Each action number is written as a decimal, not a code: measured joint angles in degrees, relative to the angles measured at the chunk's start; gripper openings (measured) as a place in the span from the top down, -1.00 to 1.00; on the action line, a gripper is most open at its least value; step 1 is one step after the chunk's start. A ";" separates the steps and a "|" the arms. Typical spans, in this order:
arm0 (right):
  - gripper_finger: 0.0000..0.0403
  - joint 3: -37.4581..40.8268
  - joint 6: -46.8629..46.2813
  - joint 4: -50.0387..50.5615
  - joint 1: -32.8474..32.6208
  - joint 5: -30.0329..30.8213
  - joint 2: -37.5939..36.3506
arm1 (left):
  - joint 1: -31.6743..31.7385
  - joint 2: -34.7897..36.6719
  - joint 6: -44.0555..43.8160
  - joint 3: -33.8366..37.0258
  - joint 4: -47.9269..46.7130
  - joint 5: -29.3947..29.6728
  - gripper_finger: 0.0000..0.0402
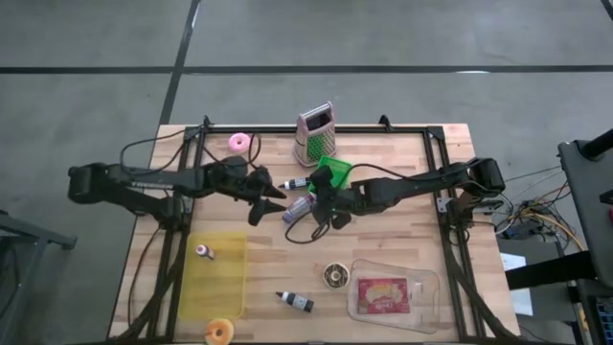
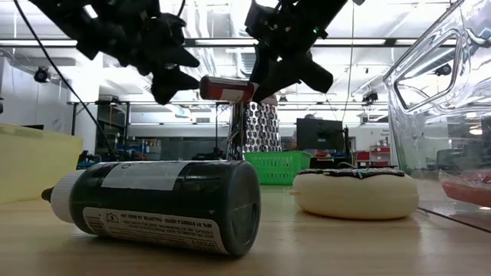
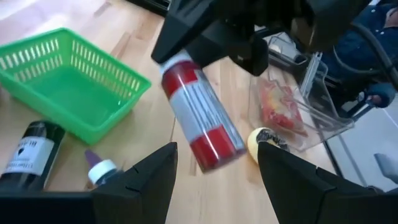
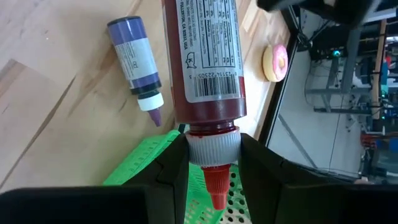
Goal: Pick & Place Food Item
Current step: Put the red ink bottle into the yellow bin
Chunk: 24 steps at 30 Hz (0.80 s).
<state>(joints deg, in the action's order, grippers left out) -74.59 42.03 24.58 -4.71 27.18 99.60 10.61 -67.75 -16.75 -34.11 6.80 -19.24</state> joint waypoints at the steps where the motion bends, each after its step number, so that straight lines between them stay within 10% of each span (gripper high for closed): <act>1: 0.50 0.00 0.23 -0.15 -0.02 0.02 0.37 | 0.20 -0.50 0.01 -0.46 -0.04 -0.55 -0.14; 24: 0.50 -0.25 4.59 -3.51 -0.32 7.12 4.96 | 2.84 -9.11 0.30 -5.18 -3.86 -5.41 -0.14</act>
<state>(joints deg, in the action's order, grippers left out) -74.84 46.62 21.07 -5.04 34.30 104.56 13.45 -76.86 -16.45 -39.29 2.94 -24.64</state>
